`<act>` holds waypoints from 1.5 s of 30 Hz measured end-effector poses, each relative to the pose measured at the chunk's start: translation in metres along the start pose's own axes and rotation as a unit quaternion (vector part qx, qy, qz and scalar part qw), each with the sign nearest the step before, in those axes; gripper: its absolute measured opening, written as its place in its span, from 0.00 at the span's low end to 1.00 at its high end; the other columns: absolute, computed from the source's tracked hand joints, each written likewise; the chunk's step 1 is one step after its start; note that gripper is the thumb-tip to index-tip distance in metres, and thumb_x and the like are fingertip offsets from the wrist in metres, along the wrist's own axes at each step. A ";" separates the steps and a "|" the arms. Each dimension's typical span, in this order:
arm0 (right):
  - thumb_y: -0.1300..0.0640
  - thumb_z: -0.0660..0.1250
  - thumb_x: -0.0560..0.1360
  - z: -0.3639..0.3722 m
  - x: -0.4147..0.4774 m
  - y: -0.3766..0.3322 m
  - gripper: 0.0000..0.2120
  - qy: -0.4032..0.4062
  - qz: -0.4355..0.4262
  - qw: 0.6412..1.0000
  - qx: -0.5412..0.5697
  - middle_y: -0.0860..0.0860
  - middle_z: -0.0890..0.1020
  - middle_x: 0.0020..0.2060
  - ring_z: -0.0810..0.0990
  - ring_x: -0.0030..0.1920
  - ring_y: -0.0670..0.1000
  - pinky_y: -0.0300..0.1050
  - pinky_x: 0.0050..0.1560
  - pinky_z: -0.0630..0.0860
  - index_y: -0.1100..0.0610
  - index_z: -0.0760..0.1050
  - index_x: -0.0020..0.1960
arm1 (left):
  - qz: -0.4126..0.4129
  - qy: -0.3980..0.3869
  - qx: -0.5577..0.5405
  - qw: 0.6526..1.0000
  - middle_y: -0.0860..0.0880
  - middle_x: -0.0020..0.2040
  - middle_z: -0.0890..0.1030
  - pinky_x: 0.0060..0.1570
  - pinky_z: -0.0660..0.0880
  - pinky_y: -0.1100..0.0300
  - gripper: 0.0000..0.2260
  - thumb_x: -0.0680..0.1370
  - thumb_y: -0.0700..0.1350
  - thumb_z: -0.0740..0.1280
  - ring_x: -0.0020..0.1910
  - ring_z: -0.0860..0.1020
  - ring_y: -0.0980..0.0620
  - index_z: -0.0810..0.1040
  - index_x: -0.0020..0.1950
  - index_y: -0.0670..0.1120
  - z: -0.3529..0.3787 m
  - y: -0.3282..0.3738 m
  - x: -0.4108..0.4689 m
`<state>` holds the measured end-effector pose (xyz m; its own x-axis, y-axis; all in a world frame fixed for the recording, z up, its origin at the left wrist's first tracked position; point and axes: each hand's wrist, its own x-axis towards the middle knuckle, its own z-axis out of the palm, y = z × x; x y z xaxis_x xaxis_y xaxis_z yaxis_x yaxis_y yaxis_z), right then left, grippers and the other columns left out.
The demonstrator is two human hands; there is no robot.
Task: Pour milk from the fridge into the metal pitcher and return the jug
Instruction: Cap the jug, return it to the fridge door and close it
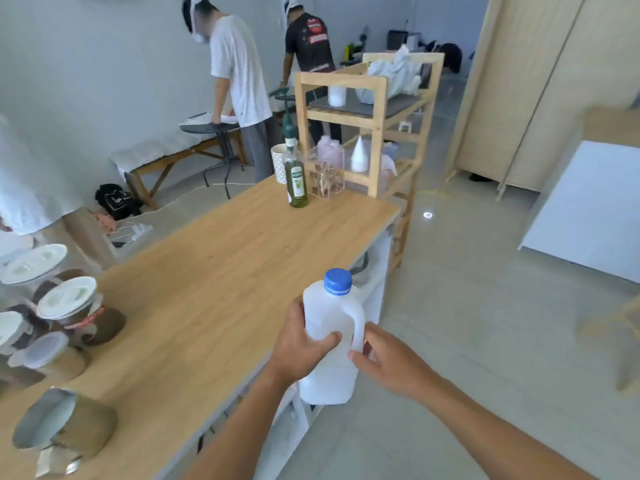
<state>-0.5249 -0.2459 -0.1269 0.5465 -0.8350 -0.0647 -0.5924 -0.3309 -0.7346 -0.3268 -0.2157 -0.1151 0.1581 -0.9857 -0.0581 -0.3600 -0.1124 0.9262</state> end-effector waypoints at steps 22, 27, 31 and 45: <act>0.43 0.64 0.75 -0.190 -0.533 0.187 0.11 0.321 0.420 0.849 -0.019 0.43 0.77 0.38 0.76 0.38 0.46 0.43 0.39 0.70 0.46 0.70 0.38 | 0.163 -0.448 0.041 0.878 0.51 0.61 0.77 0.53 0.74 0.58 0.31 0.68 0.48 0.78 0.58 0.79 0.51 0.66 0.65 0.49 0.536 0.190 -0.196; 0.42 0.63 0.76 -0.181 -0.637 0.186 0.09 0.374 0.511 0.774 0.014 0.43 0.78 0.43 0.77 0.46 0.49 0.45 0.45 0.72 0.45 0.71 0.41 | 0.212 -0.544 0.049 0.811 0.58 0.58 0.77 0.56 0.77 0.52 0.34 0.64 0.55 0.76 0.58 0.78 0.52 0.66 0.66 0.52 0.612 0.220 -0.280; 0.43 0.62 0.77 -0.187 -0.698 0.169 0.10 0.429 0.559 0.709 0.021 0.44 0.78 0.43 0.77 0.46 0.51 0.47 0.47 0.74 0.48 0.71 0.43 | 0.235 -0.579 0.048 0.780 0.56 0.57 0.78 0.57 0.78 0.50 0.31 0.65 0.55 0.76 0.57 0.79 0.51 0.66 0.62 0.54 0.650 0.240 -0.333; 0.48 0.58 0.80 -0.301 -0.799 0.182 0.18 0.535 0.677 0.494 -0.104 0.50 0.72 0.62 0.74 0.60 0.53 0.50 0.58 0.74 0.52 0.69 0.68 | 0.285 -0.651 0.051 0.702 0.55 0.60 0.78 0.60 0.77 0.44 0.36 0.60 0.63 0.73 0.61 0.78 0.47 0.66 0.64 0.56 0.815 0.348 -0.384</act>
<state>-1.2472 0.2288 -0.0056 -0.9947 -0.0709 0.0747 -0.0956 0.9048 -0.4149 -1.2624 0.0212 -0.0741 -0.9883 -0.1465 -0.0422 -0.0986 0.4034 0.9097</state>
